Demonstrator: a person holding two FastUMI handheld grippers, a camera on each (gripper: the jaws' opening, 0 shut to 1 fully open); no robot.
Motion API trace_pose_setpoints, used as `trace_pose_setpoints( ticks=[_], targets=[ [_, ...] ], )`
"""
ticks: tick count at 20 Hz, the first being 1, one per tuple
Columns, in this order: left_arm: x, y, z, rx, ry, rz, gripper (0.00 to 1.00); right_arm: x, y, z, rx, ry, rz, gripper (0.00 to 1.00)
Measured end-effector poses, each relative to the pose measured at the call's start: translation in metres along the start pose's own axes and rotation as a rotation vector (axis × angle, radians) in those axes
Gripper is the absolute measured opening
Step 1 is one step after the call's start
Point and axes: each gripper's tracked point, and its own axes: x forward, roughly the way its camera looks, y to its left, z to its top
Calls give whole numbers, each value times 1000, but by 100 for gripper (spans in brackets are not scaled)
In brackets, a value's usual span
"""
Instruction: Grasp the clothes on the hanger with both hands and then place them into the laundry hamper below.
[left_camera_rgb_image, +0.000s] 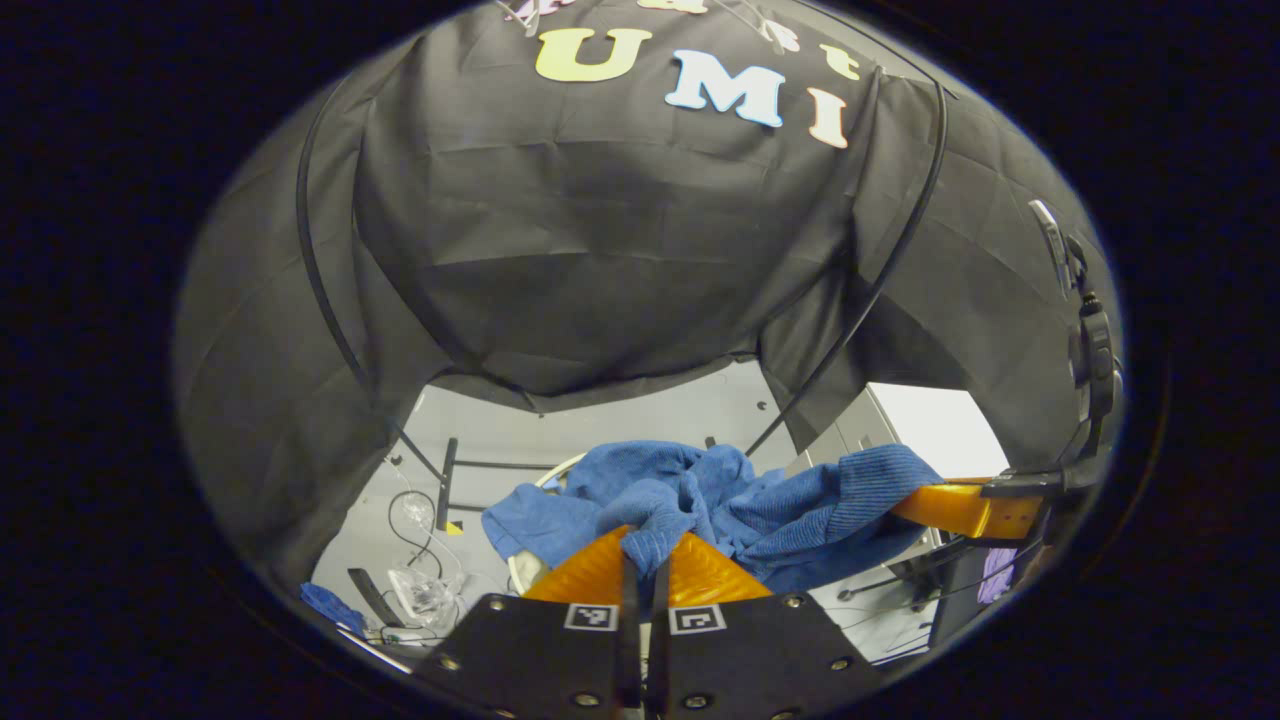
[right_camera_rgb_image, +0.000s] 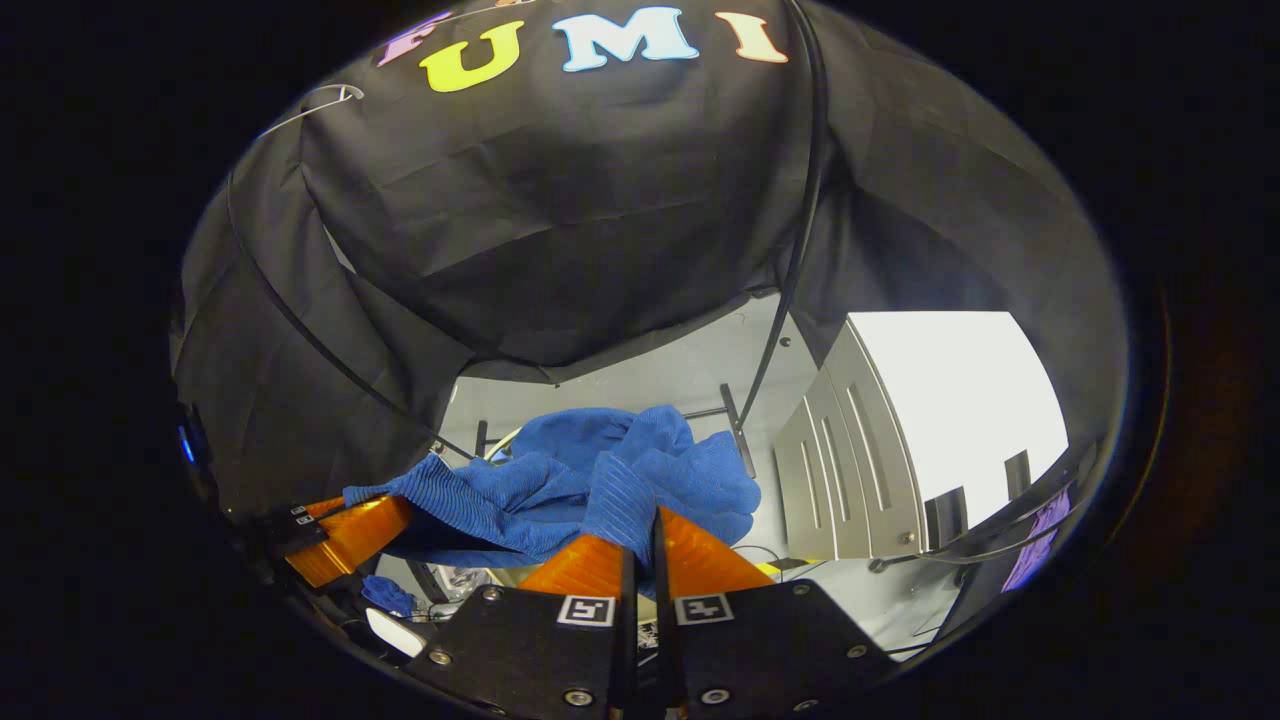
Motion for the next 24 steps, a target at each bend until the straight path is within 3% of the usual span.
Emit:
trace_pose_setpoints(
  ticks=[1,2,6,7,9,10,16,17,19,20,21,22,24],
  targets=[
    [-3,4,0,-4,-1,6,6,0,1,-2,12,12,6,10],
    [-7,7,7,-8,-16,12,12,-3,4,-5,25,22,21,23],
    [-23,20,11,-20,-38,27,79,-22,7,4,-13,-16,17,98],
    [-27,28,14,-19,-37,54,95,-27,3,9,-25,-33,6,98],
    [-38,38,24,-23,-58,79,100,-38,-2,20,-11,-65,4,92],
    [-50,40,29,-30,-71,84,95,-45,-5,27,6,-85,2,96],
    [-131,54,91,-27,-235,123,100,-99,-29,93,38,-283,-45,96],
    [-145,55,106,-17,-266,131,95,-110,-33,107,41,-318,-53,96],
    [-172,55,138,9,-338,139,95,-135,-39,128,48,-392,-62,96],
    [-184,52,156,19,-376,138,100,-146,-41,138,48,-429,-67,96],
    [-197,48,174,28,-416,136,91,-156,-42,149,48,-465,-72,96],
    [-211,44,192,35,-456,133,90,-166,-42,160,47,-500,-72,96],
    [-244,36,228,45,-543,133,95,-191,-41,181,48,-574,-69,96]
  ],
)
